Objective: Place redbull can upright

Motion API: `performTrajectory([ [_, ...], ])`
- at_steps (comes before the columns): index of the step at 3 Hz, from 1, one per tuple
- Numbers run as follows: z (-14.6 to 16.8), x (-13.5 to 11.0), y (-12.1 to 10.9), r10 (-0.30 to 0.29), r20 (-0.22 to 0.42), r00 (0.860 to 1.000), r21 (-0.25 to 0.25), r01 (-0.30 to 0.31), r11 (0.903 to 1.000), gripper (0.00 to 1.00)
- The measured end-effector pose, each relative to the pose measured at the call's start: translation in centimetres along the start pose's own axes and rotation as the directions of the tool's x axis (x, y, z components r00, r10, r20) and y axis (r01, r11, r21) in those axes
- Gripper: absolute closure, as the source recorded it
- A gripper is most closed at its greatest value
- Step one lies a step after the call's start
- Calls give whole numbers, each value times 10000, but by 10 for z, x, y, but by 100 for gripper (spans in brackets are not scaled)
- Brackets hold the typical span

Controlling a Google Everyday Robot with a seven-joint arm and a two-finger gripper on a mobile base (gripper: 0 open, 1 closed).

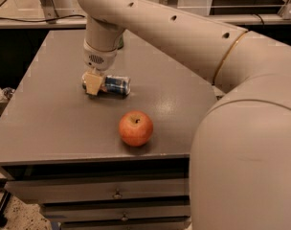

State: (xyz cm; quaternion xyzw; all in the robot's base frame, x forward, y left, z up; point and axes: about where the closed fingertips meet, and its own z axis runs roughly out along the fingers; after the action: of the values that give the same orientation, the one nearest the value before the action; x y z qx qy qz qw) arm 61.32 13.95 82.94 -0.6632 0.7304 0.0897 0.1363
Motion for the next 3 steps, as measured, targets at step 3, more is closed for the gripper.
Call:
performTrajectory([
  [3,-69,13,-32,244,3672,9298,875,-606,9943,100],
])
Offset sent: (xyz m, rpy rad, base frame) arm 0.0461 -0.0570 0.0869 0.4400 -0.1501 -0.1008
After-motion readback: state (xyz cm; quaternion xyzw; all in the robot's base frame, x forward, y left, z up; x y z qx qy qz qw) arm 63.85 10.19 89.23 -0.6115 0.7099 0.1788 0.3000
